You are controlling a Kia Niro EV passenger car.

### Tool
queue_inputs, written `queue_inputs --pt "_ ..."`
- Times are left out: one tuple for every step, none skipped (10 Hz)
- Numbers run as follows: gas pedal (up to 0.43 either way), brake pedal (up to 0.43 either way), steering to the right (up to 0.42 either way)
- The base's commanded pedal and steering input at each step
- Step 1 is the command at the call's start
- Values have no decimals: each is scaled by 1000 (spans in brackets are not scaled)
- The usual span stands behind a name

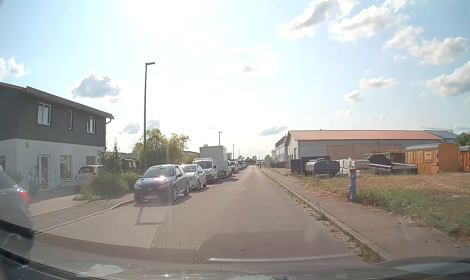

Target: Follow the waypoints while adhering to traffic rules and regulations

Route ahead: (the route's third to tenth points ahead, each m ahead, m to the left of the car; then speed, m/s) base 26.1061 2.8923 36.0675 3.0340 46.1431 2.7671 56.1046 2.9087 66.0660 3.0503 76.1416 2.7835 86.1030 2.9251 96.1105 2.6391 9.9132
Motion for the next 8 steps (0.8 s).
queue_inputs --pt "67 12 -2" --pt "67 12 -2" --pt "79 12 -2" --pt "79 12 -2" --pt "87 12 -2" --pt "98 12 -1" --pt "98 18 -1" --pt "118 12 -2"
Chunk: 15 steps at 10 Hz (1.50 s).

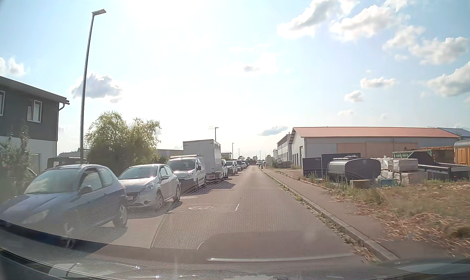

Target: Follow the waypoints while adhering to traffic rules and regulations

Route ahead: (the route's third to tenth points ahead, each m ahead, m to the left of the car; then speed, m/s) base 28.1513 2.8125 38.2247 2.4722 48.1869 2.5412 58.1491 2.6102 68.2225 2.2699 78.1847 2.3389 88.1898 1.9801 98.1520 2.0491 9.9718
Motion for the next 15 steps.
queue_inputs --pt "130 12 -1" --pt "169 12 -1" --pt "177 12 0" --pt "177 12 2" --pt "177 18 3" --pt "177 12 3" --pt "157 12 1" --pt "138 12 0" --pt "138 12 0" --pt "138 12 1" --pt "138 12 1" --pt "130 12 1" --pt "87 12 0" --pt "87 12 -1" --pt "87 12 -2"
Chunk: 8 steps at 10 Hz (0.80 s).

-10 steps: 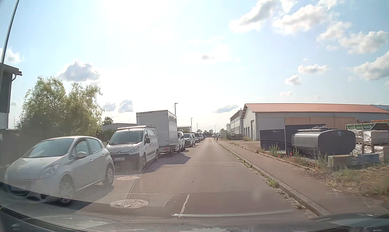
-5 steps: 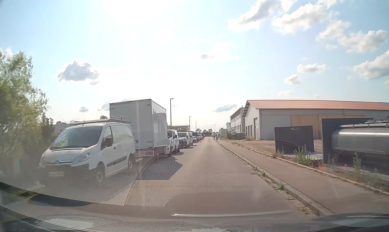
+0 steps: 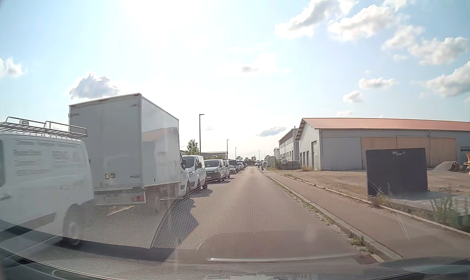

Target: Follow the waypoints while adhering to traffic rules and regulations

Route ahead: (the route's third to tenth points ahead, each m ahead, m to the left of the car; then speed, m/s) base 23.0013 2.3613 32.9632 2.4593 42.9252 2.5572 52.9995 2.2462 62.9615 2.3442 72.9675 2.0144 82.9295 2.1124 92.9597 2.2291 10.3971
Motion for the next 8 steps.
queue_inputs --pt "87 12 -2" --pt "98 12 -2" --pt "110 12 -1" --pt "98 12 -2" --pt "98 12 -2" --pt "98 12 -1" --pt "98 12 -2" --pt "98 12 -1"
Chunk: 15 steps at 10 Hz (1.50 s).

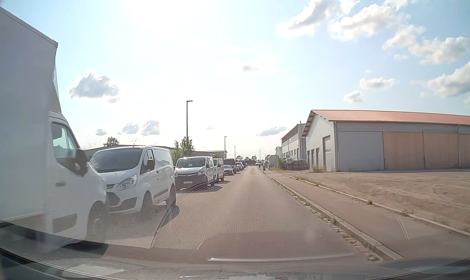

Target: Follow the waypoints while adhering to traffic rules and regulations

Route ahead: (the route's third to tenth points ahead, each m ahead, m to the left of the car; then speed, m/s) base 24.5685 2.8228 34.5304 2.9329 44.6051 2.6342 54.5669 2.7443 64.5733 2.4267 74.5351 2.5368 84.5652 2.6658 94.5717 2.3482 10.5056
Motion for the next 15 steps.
queue_inputs --pt "110 12 -1" --pt "118 12 -1" --pt "130 12 -2" --pt "138 12 -2" --pt "138 12 -2" --pt "150 12 -2" --pt "150 12 -1" --pt "150 12 -1" --pt "150 12 1" --pt "138 12 2" --pt "138 12 0" --pt "138 12 -2" --pt "110 12 -2" --pt "87 12 0" --pt "87 12 0"
